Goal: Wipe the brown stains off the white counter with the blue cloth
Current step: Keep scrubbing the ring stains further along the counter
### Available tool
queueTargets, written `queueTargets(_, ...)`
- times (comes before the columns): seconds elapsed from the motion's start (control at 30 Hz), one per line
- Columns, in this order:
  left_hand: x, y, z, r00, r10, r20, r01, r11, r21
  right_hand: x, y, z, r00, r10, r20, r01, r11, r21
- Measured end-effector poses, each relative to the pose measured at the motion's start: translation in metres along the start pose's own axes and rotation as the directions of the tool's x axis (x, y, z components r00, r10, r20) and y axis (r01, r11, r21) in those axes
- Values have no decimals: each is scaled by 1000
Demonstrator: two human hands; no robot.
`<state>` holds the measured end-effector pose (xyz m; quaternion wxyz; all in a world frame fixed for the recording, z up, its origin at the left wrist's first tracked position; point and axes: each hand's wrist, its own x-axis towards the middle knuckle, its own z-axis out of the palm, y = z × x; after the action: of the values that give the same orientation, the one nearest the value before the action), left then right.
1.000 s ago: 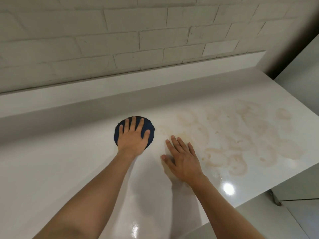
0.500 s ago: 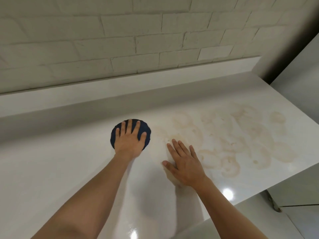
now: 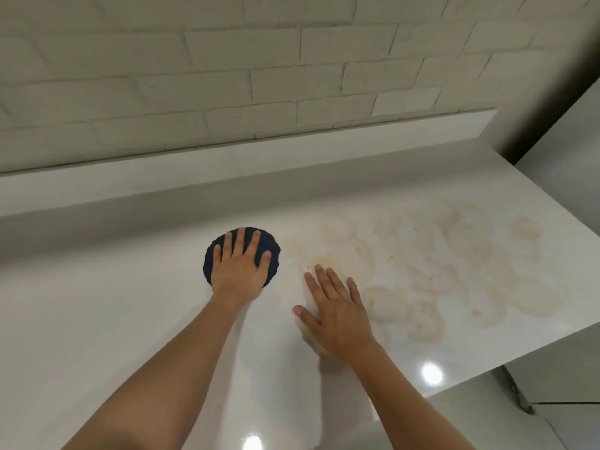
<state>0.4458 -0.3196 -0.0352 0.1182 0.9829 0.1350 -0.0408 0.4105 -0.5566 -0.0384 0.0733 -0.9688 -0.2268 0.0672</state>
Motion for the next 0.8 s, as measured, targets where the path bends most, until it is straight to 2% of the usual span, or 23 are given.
queueTargets(0.1,-9,9,3,1000,21,11,-21,1000,-7,-2,1,5,999,-3,-37,3,1000,-5)
queueTargets(0.2,-48,-13,10,973,232,9,-232,973,9,-1,2,8,999,-5,-51,5,1000,9)
queueTargets(0.27,-60,-38,8,954,298,19,-298,954,24,-1,1,9,998,-6,-65,7,1000,14)
queueTargets(0.3,-54,-46,5,958,286,17,-287,957,36,-1,1,8,998,-7,-69,8,1000,20)
queueTargets(0.37,-35,-49,0,985,174,8,-174,984,45,-1,1,7,998,-10,-59,11,1000,20)
queueTargets(0.47,-6,-22,1,1000,31,3,-31,999,28,-1,0,4,999,2,-53,-1,1000,7)
queueTargets(0.57,2,0,1,999,26,35,-26,1000,11,-2,0,4,998,3,-70,-3,1000,1)
queueTargets(0.67,-24,-6,2,975,216,59,-218,975,34,-2,-1,4,999,8,-54,-7,1000,6)
queueTargets(0.73,-49,-27,3,915,398,68,-401,915,39,-3,-2,3,999,14,-34,-14,1000,7)
queueTargets(0.8,-55,-55,-3,874,477,92,-483,874,52,-2,-4,1,1000,31,-6,-31,999,13)
